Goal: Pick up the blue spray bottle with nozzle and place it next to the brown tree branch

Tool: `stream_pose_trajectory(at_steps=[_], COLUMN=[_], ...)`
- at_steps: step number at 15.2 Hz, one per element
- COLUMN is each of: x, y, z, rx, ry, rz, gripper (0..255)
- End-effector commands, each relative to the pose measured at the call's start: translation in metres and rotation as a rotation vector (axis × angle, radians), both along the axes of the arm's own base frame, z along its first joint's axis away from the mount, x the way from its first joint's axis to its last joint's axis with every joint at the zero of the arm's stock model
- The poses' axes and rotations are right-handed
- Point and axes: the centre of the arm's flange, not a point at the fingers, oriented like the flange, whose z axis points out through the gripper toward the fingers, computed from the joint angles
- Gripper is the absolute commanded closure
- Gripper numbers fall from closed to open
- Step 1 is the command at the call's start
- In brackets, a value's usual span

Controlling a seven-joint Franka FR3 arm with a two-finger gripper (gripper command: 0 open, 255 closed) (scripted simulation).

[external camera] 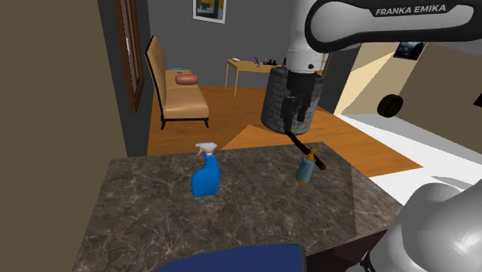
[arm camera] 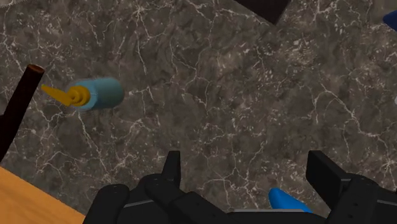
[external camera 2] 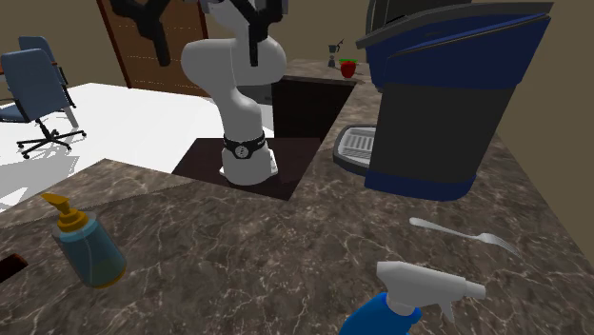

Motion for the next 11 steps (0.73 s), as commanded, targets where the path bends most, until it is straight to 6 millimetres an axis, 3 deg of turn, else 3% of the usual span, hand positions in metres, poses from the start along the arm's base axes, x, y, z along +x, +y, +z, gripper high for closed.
stream_pose_trajectory(at_steps=[1, 11], x=[0.023, 0.127], y=[0.012, 0.096], z=[-0.012, -0.078], rx=[-0.014, -0.085], ry=[0.022, 0.131], rz=[0.071, 0.413], gripper=[0, 0])
